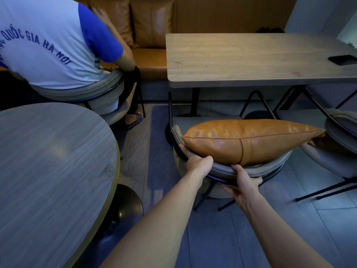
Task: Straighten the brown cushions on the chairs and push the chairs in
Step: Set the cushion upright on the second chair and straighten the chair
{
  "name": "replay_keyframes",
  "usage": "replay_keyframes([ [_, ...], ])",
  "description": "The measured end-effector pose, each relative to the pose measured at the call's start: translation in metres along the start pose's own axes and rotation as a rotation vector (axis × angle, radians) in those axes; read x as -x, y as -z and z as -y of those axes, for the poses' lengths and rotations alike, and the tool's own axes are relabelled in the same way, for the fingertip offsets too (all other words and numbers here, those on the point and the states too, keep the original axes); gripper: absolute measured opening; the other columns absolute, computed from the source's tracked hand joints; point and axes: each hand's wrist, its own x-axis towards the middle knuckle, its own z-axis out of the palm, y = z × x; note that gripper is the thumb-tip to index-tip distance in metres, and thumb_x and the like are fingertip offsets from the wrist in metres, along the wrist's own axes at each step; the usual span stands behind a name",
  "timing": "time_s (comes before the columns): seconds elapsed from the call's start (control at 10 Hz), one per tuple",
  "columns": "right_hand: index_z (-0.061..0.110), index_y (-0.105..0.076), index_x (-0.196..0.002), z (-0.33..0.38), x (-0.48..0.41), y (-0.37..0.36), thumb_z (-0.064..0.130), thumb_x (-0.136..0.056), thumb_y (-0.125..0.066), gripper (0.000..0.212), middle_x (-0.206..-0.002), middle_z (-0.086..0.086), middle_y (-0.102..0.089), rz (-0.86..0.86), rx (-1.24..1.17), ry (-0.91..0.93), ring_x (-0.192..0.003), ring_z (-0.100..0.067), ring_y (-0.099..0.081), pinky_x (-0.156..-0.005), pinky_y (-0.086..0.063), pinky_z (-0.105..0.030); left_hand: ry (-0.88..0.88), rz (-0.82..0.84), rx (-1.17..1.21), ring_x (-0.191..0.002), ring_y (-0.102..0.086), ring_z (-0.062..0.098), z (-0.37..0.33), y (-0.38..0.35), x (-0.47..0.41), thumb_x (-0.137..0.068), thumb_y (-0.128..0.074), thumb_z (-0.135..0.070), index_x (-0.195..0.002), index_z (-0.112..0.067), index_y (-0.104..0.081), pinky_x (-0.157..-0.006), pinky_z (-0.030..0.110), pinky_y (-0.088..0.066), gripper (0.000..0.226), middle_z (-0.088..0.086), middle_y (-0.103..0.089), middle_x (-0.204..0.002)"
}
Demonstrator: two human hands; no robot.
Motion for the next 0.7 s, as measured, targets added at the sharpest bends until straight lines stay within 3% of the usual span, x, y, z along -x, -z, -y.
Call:
replay_keyframes([
  [0.1,0.031,-0.015,-0.160,0.000,-0.001,0.000,0.017,-0.086,-0.082,0.100,-0.149,-0.019,-0.045,-0.007,0.055,-0.006,-0.120,-0.041,-0.063,-0.072,-0.066,-0.053,-0.004,0.028,-0.058,-0.102,-0.047,0.023,-0.001,0.002,-0.001,-0.090,-0.055,-0.011,-0.147,-0.029,0.036,-0.095,0.038,-0.043,0.108,0.013,-0.046,-0.144],
  [0.2,0.030,-0.019,-0.155,-0.001,-0.004,0.001,0.020,-0.085,-0.082,0.095,-0.147,-0.020,-0.047,0.002,0.105,-0.007,-0.115,-0.041,-0.066,-0.060,-0.066,-0.051,0.004,0.020,-0.098,-0.119,-0.050,0.029,0.000,0.003,-0.003,-0.090,-0.056,-0.013,-0.146,-0.027,0.037,-0.095,0.037,-0.041,0.109,0.012,-0.045,-0.145],
  [0.3,0.034,-0.017,-0.154,-0.003,-0.009,0.003,0.024,-0.083,-0.085,0.098,-0.148,-0.020,-0.047,0.015,0.116,-0.011,-0.112,-0.042,-0.068,-0.076,-0.065,-0.059,0.017,0.027,-0.141,-0.124,-0.048,0.031,0.003,0.003,-0.008,-0.090,-0.057,-0.016,-0.146,-0.027,0.038,-0.094,0.036,-0.040,0.110,0.013,-0.045,-0.145],
  [0.5,0.029,-0.015,-0.160,-0.003,-0.005,0.008,0.040,-0.074,-0.091,0.115,-0.141,-0.012,-0.050,0.011,0.171,0.015,-0.110,-0.037,-0.068,-0.088,-0.063,-0.057,-0.008,0.030,-0.248,-0.127,-0.050,0.032,0.007,0.009,-0.011,-0.091,-0.064,-0.030,-0.148,-0.023,0.034,-0.097,0.035,-0.041,0.114,0.011,-0.049,-0.144],
  [0.6,0.004,-0.038,-0.151,0.002,-0.004,0.013,0.067,-0.056,-0.085,0.123,-0.118,-0.011,-0.054,0.002,0.446,0.061,-0.102,-0.033,-0.061,-0.081,-0.056,-0.045,-0.075,-0.030,-0.606,-0.123,-0.053,0.035,0.012,0.021,-0.009,-0.083,-0.061,-0.062,-0.158,-0.019,0.007,-0.096,0.043,-0.047,0.110,0.008,-0.056,-0.136],
  [0.7,-0.006,-0.060,-0.131,0.027,0.028,0.016,0.060,-0.088,-0.071,0.080,-0.102,-0.015,-0.061,0.027,0.821,0.103,-0.091,-0.034,-0.064,-0.076,-0.053,-0.043,-0.223,-0.106,-1.094,-0.121,-0.050,0.036,0.004,0.033,0.001,-0.089,-0.049,-0.064,-0.140,-0.011,-0.044,-0.095,0.049,-0.044,0.074,0.010,-0.059,-0.128],
])
